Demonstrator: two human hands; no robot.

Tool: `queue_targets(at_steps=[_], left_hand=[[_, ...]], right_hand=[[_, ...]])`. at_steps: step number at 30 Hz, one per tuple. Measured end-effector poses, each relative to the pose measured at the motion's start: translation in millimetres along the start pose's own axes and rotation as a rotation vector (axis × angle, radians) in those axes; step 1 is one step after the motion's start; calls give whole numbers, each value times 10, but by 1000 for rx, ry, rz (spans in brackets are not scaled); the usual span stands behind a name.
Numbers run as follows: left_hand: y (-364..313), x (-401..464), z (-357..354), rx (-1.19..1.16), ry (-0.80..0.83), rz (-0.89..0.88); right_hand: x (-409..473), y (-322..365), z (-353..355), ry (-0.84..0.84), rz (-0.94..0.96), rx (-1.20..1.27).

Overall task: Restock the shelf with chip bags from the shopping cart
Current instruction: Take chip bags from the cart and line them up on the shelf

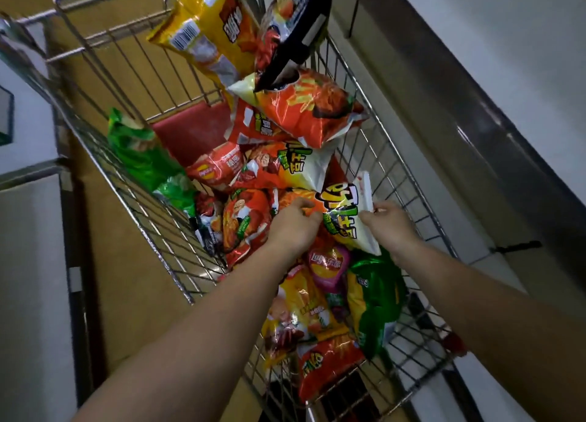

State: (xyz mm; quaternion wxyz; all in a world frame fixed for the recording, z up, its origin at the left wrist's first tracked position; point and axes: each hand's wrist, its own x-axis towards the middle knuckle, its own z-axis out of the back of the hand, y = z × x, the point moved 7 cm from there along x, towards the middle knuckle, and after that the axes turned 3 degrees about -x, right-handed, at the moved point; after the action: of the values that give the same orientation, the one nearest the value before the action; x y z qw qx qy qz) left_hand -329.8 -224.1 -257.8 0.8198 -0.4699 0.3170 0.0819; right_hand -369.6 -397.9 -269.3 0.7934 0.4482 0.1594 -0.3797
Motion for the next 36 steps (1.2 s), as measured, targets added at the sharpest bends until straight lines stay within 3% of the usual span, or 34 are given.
queue_targets(at_steps=[6, 14, 19, 23, 29, 33, 36], left_hand=[[7, 343, -71, 207, -14, -70], [169, 532, -182, 335, 44, -115], [101, 504, 58, 478, 21, -84], [19, 385, 242, 426, 143, -54], [44, 15, 312, 191, 643, 213], [116, 26, 524, 196, 543, 146], [159, 5, 819, 108, 475, 135]], right_hand=[[238, -117, -276, 171, -78, 195], [365, -131, -433, 267, -111, 339], [383, -79, -399, 370, -101, 271], [338, -15, -339, 515, -105, 125], [146, 217, -391, 858, -3, -22], [22, 413, -545, 933, 7, 82], [185, 448, -613, 754, -87, 303]])
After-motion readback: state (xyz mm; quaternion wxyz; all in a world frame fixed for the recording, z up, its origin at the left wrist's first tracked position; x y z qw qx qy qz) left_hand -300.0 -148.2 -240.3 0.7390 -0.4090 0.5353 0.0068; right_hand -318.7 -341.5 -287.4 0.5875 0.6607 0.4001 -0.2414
